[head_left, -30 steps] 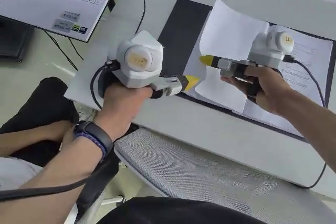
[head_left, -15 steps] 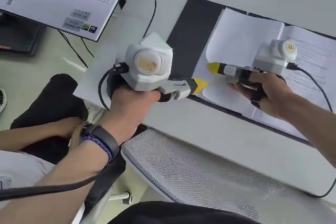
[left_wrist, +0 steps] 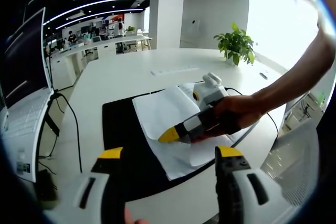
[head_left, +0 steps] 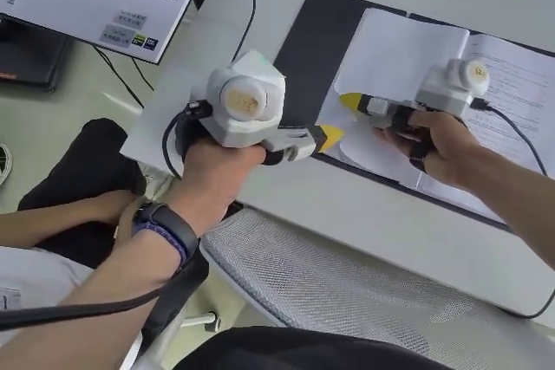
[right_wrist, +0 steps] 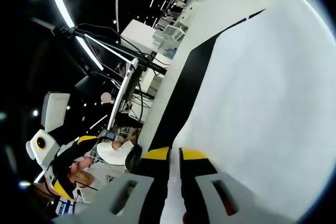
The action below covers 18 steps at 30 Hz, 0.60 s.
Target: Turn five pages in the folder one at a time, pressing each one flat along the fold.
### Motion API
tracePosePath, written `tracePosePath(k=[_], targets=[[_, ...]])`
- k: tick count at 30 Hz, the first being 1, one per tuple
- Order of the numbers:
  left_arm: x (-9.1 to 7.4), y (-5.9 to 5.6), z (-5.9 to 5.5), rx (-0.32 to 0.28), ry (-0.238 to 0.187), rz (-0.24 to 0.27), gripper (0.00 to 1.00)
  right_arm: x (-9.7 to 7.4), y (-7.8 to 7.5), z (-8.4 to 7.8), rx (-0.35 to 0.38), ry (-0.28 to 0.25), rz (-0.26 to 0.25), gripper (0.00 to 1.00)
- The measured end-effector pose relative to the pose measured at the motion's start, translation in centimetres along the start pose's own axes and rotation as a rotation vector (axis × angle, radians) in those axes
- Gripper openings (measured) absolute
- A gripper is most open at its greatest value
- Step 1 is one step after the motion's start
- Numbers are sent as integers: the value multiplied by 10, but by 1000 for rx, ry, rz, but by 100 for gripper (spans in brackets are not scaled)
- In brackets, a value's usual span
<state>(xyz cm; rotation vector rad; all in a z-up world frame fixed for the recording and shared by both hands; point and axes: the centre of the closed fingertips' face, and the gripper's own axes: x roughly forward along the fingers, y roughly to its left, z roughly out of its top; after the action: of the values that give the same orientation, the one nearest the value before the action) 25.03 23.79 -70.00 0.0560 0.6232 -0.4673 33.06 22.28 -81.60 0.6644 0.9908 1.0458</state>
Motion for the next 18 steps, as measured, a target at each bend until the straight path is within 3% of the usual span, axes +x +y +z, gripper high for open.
tracePosePath(k=[4,10,18], targets=[[0,-1,0,4,1,-3,68,2,10,-4,-50,13,13,11],[3,-6,-3,10,6,-20,65,-3,19,-7,-64,9,20,15],[20,-9,-8,21,19,-45,51,-19,35,0,-96,-13,14,19]])
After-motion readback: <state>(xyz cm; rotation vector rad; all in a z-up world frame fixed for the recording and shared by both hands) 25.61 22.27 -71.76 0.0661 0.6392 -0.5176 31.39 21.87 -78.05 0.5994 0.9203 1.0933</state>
